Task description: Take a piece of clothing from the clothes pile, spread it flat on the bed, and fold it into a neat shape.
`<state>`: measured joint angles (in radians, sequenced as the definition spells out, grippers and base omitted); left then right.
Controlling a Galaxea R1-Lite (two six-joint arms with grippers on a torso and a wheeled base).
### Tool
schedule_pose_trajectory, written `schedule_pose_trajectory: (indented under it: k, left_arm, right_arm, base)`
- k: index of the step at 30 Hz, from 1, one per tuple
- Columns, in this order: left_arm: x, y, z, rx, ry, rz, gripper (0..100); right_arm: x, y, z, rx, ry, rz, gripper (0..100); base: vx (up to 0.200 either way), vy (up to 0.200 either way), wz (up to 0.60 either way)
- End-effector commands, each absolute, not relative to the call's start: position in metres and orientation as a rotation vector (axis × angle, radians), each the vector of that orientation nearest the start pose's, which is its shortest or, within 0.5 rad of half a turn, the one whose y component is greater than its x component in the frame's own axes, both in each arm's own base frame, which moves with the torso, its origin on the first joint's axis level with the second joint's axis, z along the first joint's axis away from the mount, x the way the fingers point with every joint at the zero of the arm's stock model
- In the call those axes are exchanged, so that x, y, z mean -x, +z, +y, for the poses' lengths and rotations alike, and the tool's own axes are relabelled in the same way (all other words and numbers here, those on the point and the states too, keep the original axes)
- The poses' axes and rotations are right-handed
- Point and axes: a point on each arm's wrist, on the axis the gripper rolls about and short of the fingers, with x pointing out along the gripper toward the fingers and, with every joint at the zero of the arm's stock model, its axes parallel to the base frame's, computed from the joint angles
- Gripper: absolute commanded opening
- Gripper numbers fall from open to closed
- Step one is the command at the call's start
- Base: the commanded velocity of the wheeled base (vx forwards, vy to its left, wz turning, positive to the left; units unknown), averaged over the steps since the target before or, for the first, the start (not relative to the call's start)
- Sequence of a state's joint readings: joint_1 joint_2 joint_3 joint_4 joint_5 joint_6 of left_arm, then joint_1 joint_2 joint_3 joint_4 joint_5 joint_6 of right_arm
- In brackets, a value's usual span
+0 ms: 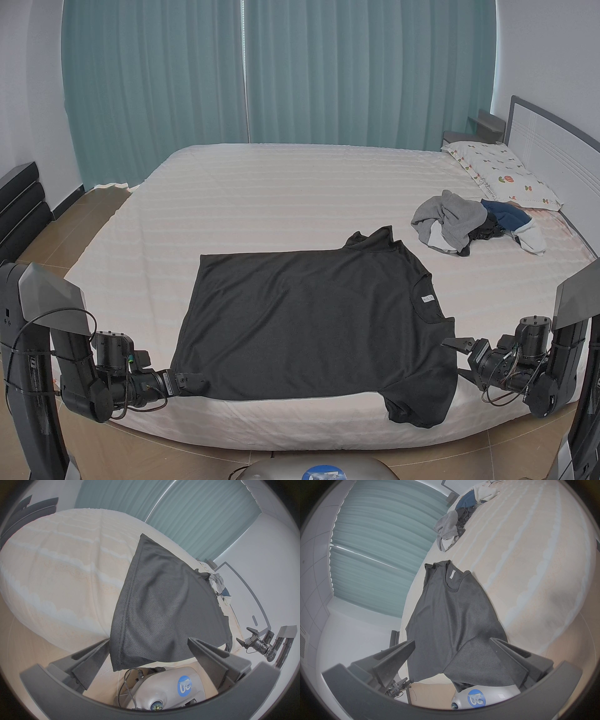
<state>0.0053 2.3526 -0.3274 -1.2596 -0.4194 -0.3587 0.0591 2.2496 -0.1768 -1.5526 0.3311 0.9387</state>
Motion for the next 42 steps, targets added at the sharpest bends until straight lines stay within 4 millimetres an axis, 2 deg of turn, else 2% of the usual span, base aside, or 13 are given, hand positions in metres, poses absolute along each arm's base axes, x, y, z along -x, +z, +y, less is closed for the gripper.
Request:
schedule_pose_trajectory:
  k: [1,2,3,18,24,32,33,42]
  left_arm:
    - [-0.272,-0.048,-0.007,0.499,-0.244,0.830,100]
    - [-0.271,-0.049,-0.007,0.499,-0.240,0.833,100]
    - [-0.270,-0.049,-0.006,0.499,-0.237,0.834,0]
    - [-0.258,-0.049,0.002,0.496,-0.154,0.854,0]
    - [-0.255,-0.050,0.001,0.507,-0.159,0.857,0]
    - [-0.255,-0.049,0.001,0.526,-0.156,0.849,0]
    - [-0.256,-0.049,0.001,0.543,-0.150,0.848,0]
    - [-0.256,-0.048,0.001,0.545,-0.151,0.846,0]
  right_arm:
    - [-0.257,-0.006,0.022,-0.976,0.111,0.659,100]
    - [-0.258,-0.006,0.022,-0.976,0.112,0.657,100]
    - [-0.258,-0.006,0.022,-0.976,0.112,0.657,100]
    - [-0.257,-0.006,0.022,-0.969,0.105,0.654,100]
    - [-0.256,-0.001,0.011,-0.945,0.081,0.620,100]
    - [-0.257,-0.019,0.009,-0.910,0.054,0.681,100]
    - [-0.259,-0.026,0.009,-0.904,0.048,0.698,100]
    - [-0.273,-0.039,0.009,-0.887,0.056,0.695,100]
  base:
    - [0.000,0.000,0.00]
    - [0.000,0.000,0.00]
    - [0.000,0.000,0.00]
    - [0.000,0.000,0.00]
    - [0.000,0.000,0.00]
    - [0.000,0.000,0.00]
    - [0.000,0.000,0.00]
    - [0.000,0.000,0.00]
